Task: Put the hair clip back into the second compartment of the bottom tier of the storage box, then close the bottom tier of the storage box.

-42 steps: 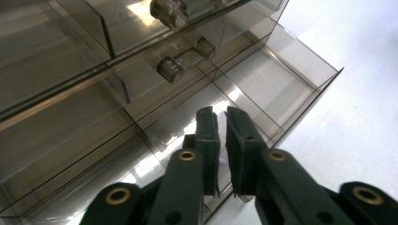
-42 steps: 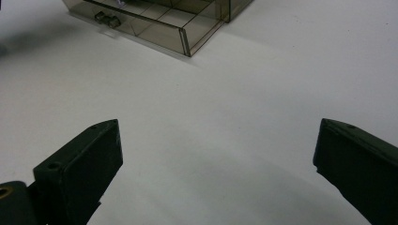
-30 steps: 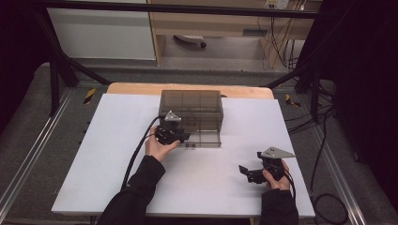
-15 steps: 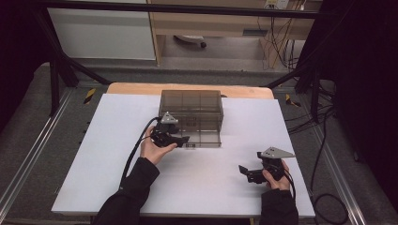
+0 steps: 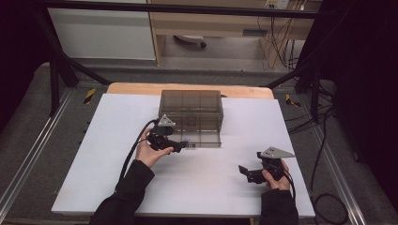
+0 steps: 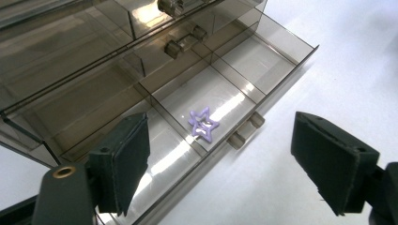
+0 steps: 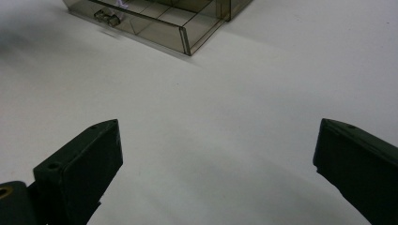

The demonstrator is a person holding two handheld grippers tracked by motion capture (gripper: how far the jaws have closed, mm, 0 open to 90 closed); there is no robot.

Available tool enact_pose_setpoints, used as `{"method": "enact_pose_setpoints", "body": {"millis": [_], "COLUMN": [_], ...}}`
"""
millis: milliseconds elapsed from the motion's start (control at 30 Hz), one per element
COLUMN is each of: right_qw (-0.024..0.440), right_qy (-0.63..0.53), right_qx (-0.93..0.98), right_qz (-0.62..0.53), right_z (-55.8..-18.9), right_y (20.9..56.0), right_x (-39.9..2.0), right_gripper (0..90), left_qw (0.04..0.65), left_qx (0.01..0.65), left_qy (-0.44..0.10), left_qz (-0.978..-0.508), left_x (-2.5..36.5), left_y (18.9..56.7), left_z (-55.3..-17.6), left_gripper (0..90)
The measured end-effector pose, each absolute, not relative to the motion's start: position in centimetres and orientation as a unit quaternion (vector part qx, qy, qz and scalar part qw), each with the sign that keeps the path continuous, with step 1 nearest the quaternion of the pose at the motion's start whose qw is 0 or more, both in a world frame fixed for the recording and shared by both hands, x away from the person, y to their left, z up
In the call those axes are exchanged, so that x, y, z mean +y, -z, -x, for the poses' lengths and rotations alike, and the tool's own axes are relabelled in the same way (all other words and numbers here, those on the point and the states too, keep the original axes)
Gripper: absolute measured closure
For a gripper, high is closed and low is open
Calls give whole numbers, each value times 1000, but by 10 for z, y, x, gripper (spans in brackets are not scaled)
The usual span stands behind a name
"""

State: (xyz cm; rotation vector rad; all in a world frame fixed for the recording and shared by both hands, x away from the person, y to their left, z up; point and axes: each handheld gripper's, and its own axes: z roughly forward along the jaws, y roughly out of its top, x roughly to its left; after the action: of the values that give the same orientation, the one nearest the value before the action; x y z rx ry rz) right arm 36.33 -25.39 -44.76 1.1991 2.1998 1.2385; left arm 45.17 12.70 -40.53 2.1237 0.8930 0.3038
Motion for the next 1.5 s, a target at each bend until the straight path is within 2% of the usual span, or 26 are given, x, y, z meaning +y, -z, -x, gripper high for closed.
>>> {"method": "enact_pose_setpoints", "body": {"millis": [367,567,1500], "right_qw": [173,172,172], "right_qy": [-436,-437,-437], "right_qx": [775,774,774], "right_qz": [-423,-425,-424], "right_z": [-363,-363,-364], "right_y": [448,447,448], "right_x": [-254,-254,-254], "right_gripper": [21,21,21], "left_qw": [397,376,405], "left_qx": [357,350,344], "left_qy": [-118,-119,-114], "left_qz": [-837,-850,-840], "left_x": [135,133,138], "left_y": [408,409,418], "left_z": [-444,-439,-421], "left_gripper": [127,87,81]}}
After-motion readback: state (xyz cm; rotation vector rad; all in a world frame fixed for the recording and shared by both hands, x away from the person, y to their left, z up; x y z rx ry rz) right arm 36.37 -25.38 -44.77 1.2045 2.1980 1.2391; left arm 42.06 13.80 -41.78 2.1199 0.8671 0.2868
